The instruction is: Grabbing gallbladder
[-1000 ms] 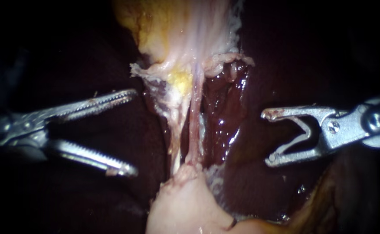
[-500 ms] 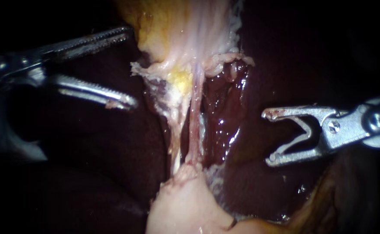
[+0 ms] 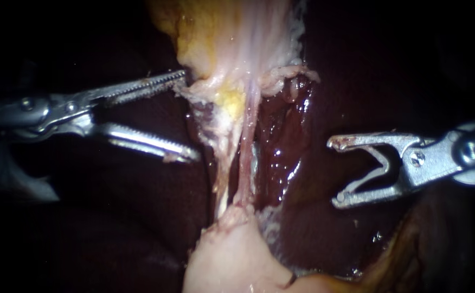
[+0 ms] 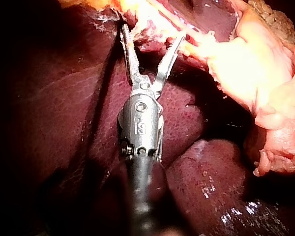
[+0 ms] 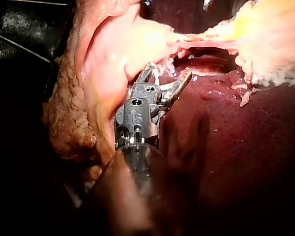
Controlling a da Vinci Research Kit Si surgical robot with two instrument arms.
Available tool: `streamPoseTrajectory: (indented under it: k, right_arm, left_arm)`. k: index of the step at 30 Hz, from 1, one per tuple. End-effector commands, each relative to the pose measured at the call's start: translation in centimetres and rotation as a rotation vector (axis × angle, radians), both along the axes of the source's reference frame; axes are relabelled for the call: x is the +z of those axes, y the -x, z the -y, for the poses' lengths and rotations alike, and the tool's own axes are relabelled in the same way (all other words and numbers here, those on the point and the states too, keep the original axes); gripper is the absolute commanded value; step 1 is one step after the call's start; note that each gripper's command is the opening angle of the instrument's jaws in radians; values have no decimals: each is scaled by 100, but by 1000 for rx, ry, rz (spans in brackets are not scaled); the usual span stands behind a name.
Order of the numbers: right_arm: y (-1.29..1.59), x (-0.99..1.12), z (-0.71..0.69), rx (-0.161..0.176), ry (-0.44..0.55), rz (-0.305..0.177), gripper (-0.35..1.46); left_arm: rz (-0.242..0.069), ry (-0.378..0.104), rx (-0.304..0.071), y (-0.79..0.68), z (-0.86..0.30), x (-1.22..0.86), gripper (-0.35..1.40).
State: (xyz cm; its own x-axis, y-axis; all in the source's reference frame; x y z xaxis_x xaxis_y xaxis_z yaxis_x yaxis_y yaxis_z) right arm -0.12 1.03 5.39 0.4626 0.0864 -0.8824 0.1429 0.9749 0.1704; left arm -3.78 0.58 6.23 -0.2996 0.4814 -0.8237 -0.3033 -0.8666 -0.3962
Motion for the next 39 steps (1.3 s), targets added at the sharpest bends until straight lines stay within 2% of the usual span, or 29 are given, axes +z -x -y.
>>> streamPoseTrajectory:
  k: [1, 5, 8, 13, 17, 21, 23, 29, 31, 36, 39]
  right_arm:
    - [0, 0, 0, 0, 0, 0, 50]
    - [0, 0, 0, -1, 0, 0, 50]
    - [0, 0, 0, -1, 0, 0, 50]
    - [0, 0, 0, 0, 0, 0, 50]
    - [0, 0, 0, 0, 0, 0, 50]
    - [-1, 0, 0, 0, 0, 0, 50]
    - [0, 0, 0, 0, 0, 0, 50]
    - [-1, 0, 0, 0, 0, 0, 50]
    - [-1, 0, 0, 0, 0, 0, 50]
    - [-1, 0, 0, 0, 0, 0, 50]
    - [-1, 0, 0, 0, 0, 0, 50]
  left_arm:
    - [1, 0, 3, 0, 2, -4, 70]
    - [7, -4, 10, 5, 13, -19, 62]
    - [12, -25, 4, 10, 16, -31, 45]
    - [14, -40, -2, 19, 5, -31, 38]
    - [-9, -53, -51, 18, -4, -21, 32]
    - [-31, -53, -83, 12, -11, -11, 30]
    - [-53, -54, -98, 8, -13, -6, 30]
    - [-79, -72, -108, -1, -14, 0, 22]
    - [-84, -85, -109, -3, -12, -2, 15]
    - [-112, -147, -111, -10, -8, -11, -32]
    - [-112, -168, -114, -15, -9, -18, -35]
